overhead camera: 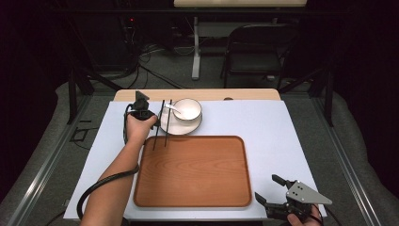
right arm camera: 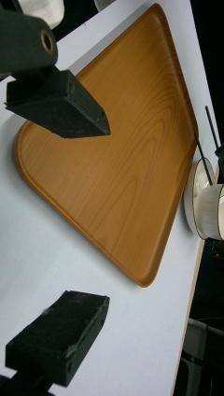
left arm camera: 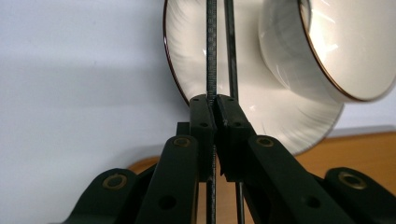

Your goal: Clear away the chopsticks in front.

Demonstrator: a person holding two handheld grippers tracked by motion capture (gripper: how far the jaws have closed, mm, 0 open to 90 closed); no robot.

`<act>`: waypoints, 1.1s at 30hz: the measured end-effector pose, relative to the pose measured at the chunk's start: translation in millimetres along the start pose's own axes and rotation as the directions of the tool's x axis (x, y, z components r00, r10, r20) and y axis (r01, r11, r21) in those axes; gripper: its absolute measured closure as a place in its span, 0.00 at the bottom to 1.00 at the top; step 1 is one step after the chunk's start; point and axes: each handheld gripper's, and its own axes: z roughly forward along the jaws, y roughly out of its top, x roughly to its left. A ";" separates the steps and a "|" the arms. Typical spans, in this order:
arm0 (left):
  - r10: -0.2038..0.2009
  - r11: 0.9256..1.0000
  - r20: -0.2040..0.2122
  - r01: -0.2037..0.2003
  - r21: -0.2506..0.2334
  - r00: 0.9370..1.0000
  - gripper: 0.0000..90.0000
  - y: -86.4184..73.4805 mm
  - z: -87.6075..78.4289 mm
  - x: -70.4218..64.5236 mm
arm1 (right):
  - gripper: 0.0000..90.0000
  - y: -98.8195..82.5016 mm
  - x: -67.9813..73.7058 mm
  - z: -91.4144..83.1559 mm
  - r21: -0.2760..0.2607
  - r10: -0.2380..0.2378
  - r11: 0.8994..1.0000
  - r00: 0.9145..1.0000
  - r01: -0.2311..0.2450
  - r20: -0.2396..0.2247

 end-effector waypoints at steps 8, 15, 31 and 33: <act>0.028 0.999 0.060 -0.027 -0.016 0.998 0.95 -33.1 -27.3 9.2 | 0.16 0.3 0.0 0.5 0.003 0.005 1.000 1.000 -0.005 0.002; 0.052 0.999 0.106 -0.051 -0.013 0.993 0.95 -63.5 -43.8 18.9 | 0.16 0.5 0.1 1.0 0.004 0.006 1.000 1.000 -0.006 0.005; 0.087 0.996 0.153 -0.088 -0.003 0.984 0.95 -123.7 -58.0 24.2 | 0.16 0.5 0.0 1.0 0.007 0.011 1.000 1.000 -0.011 0.012; 0.081 0.997 0.156 -0.082 0.001 0.985 0.95 -130.0 -57.2 24.8 | 0.16 0.5 -0.1 0.8 0.005 0.010 1.000 1.000 -0.010 0.014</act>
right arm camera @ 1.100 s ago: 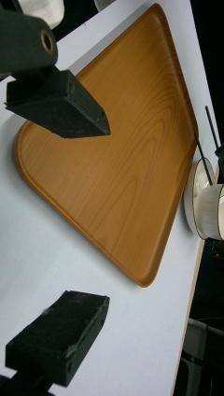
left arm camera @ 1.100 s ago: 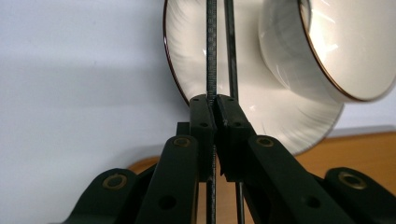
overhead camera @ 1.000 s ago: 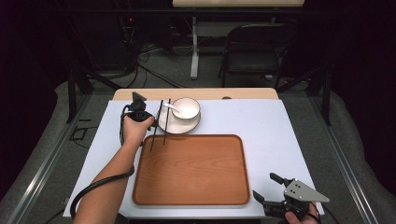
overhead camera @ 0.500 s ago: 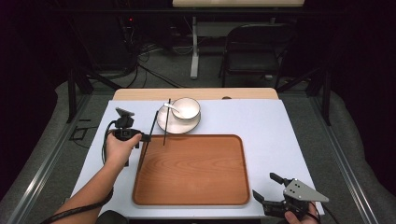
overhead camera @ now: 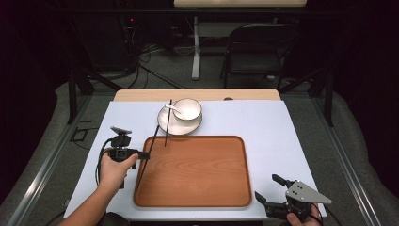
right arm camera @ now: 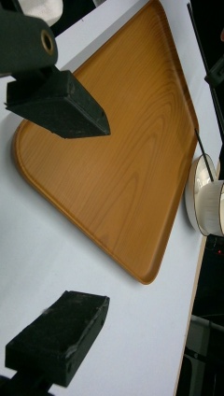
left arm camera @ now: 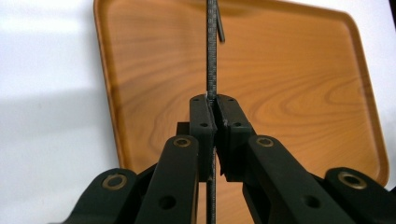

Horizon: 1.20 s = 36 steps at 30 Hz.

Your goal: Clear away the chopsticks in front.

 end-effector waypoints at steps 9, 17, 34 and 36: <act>0.020 0.999 0.027 -0.020 0.024 0.999 0.95 -17.6 8.3 -3.9 | 0.16 0.2 0.1 0.4 0.002 0.003 1.000 1.000 -0.003 0.000; 0.048 0.997 0.028 -0.050 0.064 0.998 0.95 -20.3 27.5 -20.2 | 0.16 0.1 0.0 0.1 0.001 0.002 1.000 1.000 -0.002 0.001; 0.060 0.992 -0.029 -0.056 0.114 0.998 0.95 -9.6 54.2 -27.9 | 0.16 -0.1 0.4 -0.7 -0.005 -0.003 1.000 1.000 0.003 0.002; 0.057 0.992 -0.029 -0.053 0.112 0.998 0.95 -10.0 55.1 -28.1 | 0.16 -0.2 0.4 -0.7 -0.006 -0.003 1.000 1.000 0.003 0.002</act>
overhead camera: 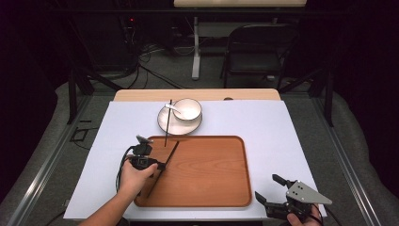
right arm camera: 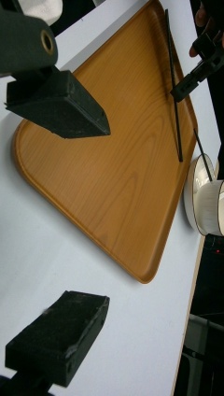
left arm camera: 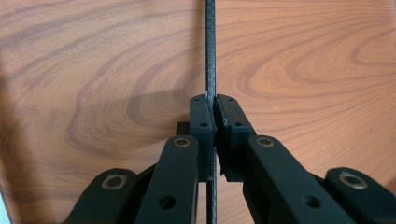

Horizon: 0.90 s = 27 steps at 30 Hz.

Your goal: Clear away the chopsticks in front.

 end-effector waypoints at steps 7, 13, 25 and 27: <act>-0.004 1.000 -0.011 0.004 0.006 1.000 0.95 -0.1 1.6 -0.3 | 0.16 0.0 0.2 -0.1 -0.001 -0.001 1.000 1.000 0.001 0.001; -0.003 1.000 -0.017 0.003 0.012 1.000 0.95 -0.6 2.4 0.9 | 0.16 0.0 0.2 -0.1 -0.002 -0.001 1.000 1.000 0.001 0.001; -0.009 1.000 -0.012 0.009 0.011 1.000 0.92 -0.3 5.2 -0.2 | 0.16 0.0 0.2 -0.1 -0.002 -0.001 1.000 1.000 0.001 0.001; -0.006 1.000 -0.010 0.006 0.017 1.000 0.92 0.2 4.4 0.1 | 0.16 0.0 0.2 -0.2 -0.002 -0.002 1.000 1.000 0.002 0.000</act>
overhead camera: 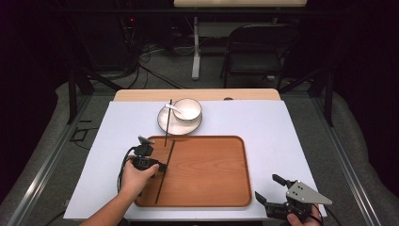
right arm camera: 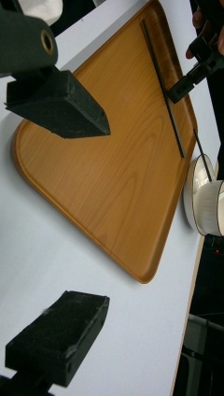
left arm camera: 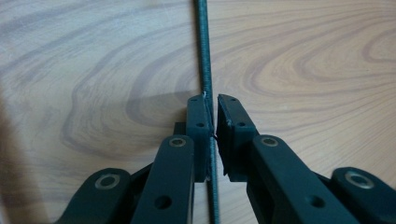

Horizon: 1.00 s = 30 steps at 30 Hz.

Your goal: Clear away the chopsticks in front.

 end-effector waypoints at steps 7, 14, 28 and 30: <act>-0.003 1.000 0.003 0.003 -0.006 1.000 0.91 1.0 -2.9 1.1 | 0.16 0.0 0.1 0.0 -0.001 -0.002 1.000 1.000 0.002 0.000; -0.009 1.000 0.009 0.010 -0.028 1.000 0.86 3.1 -6.9 3.6 | 0.16 0.0 0.2 0.0 0.000 0.002 1.000 1.000 -0.002 0.001; -0.003 0.995 0.068 0.010 -0.104 0.998 0.63 28.2 -26.7 10.5 | 0.16 0.0 0.2 0.1 0.000 0.001 1.000 1.000 -0.001 0.000; 0.009 0.993 0.076 0.000 -0.116 0.997 0.61 33.5 -30.7 10.7 | 0.16 0.0 0.2 0.1 0.000 0.001 1.000 1.000 -0.001 0.000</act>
